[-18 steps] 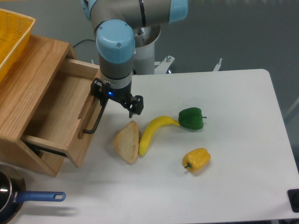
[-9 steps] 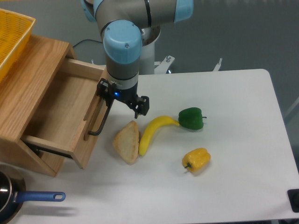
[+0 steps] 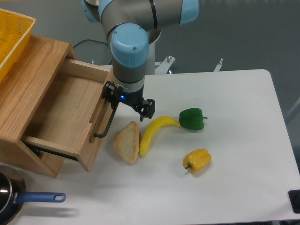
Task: Slide the top drawer open
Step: 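Pull the handle outward, sliding the drawer out of the cabinet, then continue pulling the drawer out to its full extension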
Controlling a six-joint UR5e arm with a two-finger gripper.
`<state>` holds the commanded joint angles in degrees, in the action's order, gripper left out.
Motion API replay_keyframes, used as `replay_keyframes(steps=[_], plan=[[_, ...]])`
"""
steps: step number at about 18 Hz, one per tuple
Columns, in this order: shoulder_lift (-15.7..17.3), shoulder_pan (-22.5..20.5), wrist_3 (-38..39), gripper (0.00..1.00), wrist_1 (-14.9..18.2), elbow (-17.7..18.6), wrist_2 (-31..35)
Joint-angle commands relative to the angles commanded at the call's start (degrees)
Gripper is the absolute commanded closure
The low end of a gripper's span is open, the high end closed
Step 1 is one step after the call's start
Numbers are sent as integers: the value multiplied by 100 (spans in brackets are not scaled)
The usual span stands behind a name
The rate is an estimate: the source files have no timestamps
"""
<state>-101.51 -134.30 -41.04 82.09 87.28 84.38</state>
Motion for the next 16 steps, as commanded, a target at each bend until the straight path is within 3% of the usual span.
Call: replay_keyframes(steps=[16], plan=[[-88, -273, -316, 0, 0, -97, 0]])
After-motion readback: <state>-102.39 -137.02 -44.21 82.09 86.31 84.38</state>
